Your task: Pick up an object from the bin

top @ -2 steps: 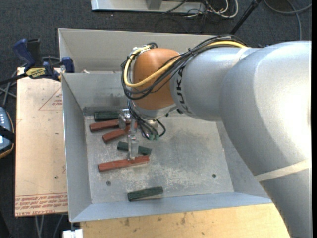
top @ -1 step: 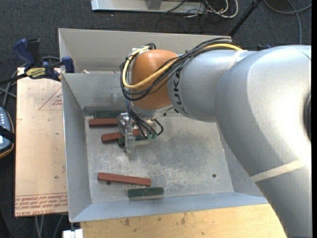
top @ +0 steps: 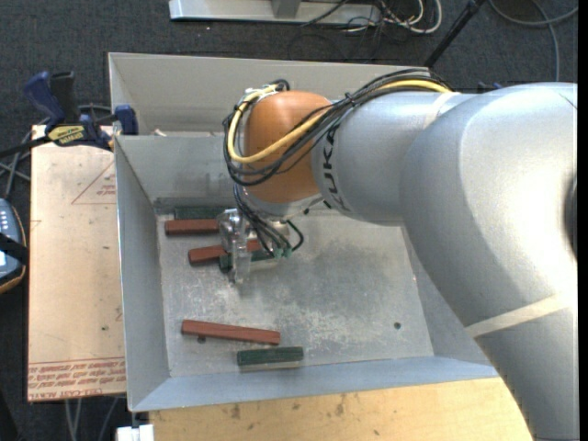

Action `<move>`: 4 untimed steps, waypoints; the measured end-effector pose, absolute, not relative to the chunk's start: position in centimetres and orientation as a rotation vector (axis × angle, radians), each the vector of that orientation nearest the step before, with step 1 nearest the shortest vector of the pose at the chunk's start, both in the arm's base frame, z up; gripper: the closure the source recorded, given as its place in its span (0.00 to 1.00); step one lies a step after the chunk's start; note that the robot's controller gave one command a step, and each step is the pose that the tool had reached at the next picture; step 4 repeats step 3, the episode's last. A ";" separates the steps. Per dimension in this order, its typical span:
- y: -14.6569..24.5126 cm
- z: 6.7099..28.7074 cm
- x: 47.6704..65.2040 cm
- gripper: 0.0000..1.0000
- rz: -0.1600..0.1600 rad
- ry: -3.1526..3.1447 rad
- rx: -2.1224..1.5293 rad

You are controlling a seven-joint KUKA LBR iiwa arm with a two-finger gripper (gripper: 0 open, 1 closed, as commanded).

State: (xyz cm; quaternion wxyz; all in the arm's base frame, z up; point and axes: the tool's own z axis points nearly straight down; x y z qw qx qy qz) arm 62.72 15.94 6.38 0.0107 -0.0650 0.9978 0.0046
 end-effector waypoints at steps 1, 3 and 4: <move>16.0 6.7 62.8 1.00 0.013 3.117 -0.205; 16.0 7.5 62.8 1.00 0.007 3.125 -0.205; 16.0 7.5 62.8 1.00 0.007 3.125 -0.205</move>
Offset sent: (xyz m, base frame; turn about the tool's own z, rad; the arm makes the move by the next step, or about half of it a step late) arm 0.0002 0.0002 0.0146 -0.0001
